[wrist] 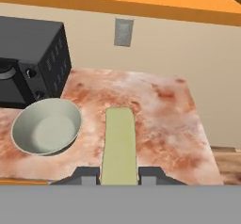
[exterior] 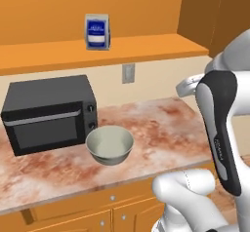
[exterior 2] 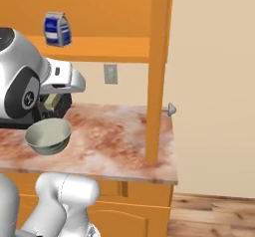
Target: Pick the egg and butter from the fridge and place them by the bowl for mixing.
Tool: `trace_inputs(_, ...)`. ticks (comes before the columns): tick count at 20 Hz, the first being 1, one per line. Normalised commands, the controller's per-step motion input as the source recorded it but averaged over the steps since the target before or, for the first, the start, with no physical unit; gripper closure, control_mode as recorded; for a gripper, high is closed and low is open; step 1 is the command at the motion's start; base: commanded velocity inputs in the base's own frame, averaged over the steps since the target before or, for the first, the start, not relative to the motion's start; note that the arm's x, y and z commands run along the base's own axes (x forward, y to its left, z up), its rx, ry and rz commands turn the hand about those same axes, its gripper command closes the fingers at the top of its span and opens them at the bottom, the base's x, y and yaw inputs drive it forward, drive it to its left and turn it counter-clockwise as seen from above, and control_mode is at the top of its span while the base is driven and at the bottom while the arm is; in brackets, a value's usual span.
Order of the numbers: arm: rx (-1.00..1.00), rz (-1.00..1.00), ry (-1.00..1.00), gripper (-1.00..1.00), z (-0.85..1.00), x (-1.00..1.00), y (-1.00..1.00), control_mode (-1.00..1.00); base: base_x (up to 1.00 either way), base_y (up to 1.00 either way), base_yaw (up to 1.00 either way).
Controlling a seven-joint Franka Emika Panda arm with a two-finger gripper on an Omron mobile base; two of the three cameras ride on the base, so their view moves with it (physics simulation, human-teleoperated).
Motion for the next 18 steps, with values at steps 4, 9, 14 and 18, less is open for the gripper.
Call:
trace_inputs(4, 0.00, 0.00, 0.00, 1.00, 0.00, 0.00, 0.00, 1.00, 0.36, 0.47, 0.00)
trace_inputs(9, 0.00, 0.00, 0.00, 1.00, 0.00, 0.00, 0.00, 1.00, 0.00, 0.21, 0.00)
trace_inputs(14, -0.04, 0.02, 0.15, 1.00, -0.64, 0.00, 0.00, -1.00, 0.00, 0.00, 0.00)
trace_inputs(18, 0.00, 0.08, 0.12, 1.00, -0.85, 0.00, 0.13, -1.00, 0.00, 0.00, 0.00)
